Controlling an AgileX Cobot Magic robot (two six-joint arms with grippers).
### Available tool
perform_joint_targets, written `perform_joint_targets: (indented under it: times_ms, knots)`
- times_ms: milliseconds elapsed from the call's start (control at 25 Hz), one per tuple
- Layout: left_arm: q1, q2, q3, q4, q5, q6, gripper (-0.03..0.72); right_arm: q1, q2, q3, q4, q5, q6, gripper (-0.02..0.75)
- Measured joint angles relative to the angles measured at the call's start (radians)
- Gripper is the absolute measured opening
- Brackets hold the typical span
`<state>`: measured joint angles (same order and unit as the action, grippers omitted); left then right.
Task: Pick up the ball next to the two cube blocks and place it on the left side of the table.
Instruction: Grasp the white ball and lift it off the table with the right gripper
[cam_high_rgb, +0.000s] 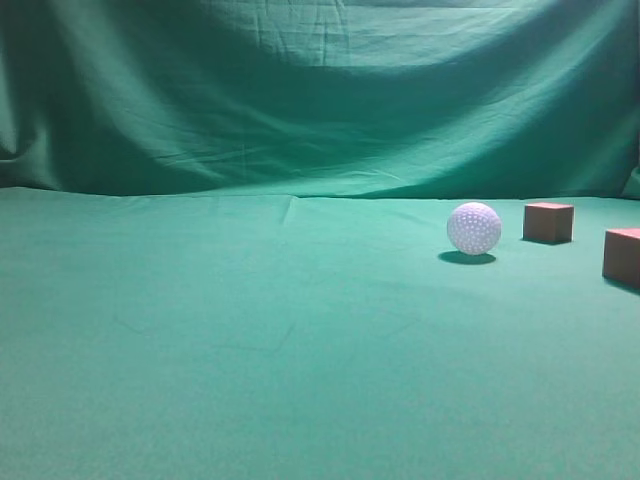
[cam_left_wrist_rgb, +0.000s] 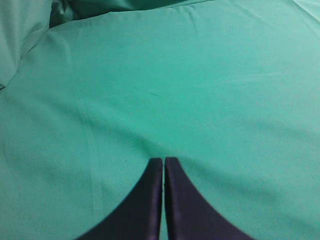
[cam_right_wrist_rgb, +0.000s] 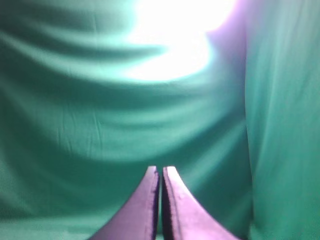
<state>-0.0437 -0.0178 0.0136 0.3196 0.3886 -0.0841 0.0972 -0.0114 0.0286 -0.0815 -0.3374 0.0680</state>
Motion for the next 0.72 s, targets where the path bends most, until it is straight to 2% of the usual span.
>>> perform_joint_targets:
  times_ms: [80,160,480,640,720]
  knots:
    - [0.000,0.000,0.000,0.000,0.000,0.000,0.000,0.000,0.009,-0.017,-0.005,0.002,0.022,0.000]
    - [0.000,0.000,0.000,0.000,0.000,0.000,0.000,0.000,0.054,-0.091,-0.009,0.080,0.041,0.000]
    - [0.000,0.000,0.000,0.000,0.000,0.000,0.000,0.000,0.500,-0.466,-0.003,0.609,0.078,0.000]
    - [0.000,0.000,0.000,0.000,0.000,0.000,0.000,0.000,0.757,-0.624,0.037,0.819,0.074,0.000]
    - [0.000,0.000,0.000,0.000,0.000,0.000,0.000,0.000,0.861,-0.698,0.091,0.902,0.071,0.000]
